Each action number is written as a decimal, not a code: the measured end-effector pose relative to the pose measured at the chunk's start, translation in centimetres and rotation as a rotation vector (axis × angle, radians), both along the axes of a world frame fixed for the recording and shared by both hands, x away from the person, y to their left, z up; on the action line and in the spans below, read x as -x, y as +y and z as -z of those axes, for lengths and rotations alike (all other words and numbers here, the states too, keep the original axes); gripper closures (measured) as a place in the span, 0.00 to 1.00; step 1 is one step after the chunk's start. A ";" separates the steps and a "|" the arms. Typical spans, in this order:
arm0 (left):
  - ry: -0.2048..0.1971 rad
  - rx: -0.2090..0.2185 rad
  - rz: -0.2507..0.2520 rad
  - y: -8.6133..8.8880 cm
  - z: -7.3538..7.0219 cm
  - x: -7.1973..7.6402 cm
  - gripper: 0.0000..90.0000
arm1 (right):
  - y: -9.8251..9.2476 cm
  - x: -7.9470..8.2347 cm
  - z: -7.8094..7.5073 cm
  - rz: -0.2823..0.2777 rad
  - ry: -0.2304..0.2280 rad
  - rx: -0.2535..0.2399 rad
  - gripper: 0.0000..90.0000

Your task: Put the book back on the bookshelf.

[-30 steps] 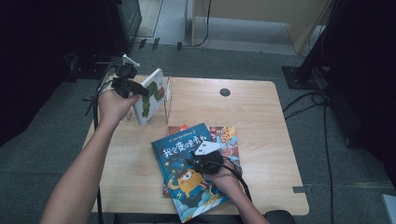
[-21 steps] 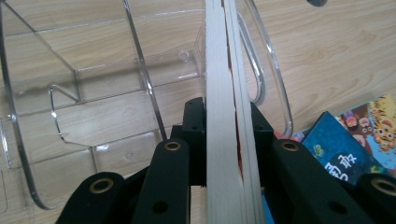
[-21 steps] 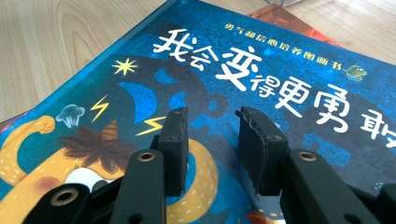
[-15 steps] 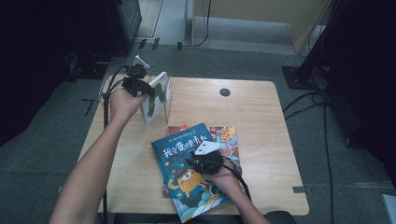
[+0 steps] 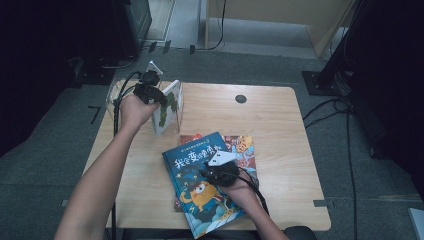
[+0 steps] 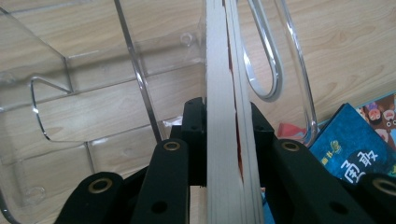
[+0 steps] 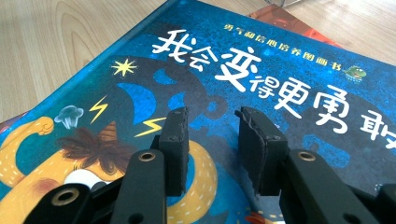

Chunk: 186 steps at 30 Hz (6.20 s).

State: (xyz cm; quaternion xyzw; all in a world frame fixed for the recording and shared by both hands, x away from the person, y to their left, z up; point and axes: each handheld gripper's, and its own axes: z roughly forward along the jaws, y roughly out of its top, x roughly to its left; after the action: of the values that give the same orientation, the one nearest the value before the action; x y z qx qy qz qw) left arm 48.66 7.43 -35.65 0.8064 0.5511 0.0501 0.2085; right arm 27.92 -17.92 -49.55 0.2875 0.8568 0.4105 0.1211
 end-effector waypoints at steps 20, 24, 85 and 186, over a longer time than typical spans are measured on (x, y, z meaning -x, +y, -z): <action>0.075 -0.031 0.020 -0.6 0.7 -0.5 0.82 | 0.0 0.0 0.0 0.000 0.000 0.000 0.70; 0.084 -0.032 0.022 -0.6 0.7 -0.5 0.82 | 0.0 0.0 0.0 0.001 0.000 0.000 0.70; 0.121 -0.083 0.027 -0.6 0.8 -0.7 0.86 | 0.0 0.0 0.0 0.002 0.000 0.000 0.71; -0.081 0.201 0.337 3.7 8.1 13.0 0.99 | -13.4 8.9 -0.4 0.270 0.003 -0.076 0.93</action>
State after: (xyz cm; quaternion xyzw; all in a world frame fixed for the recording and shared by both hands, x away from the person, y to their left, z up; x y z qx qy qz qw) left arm 35.68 11.11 -43.71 0.8597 0.4016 -0.0082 0.3156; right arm 19.04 -31.32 -49.16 0.4051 0.7944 0.4224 0.1628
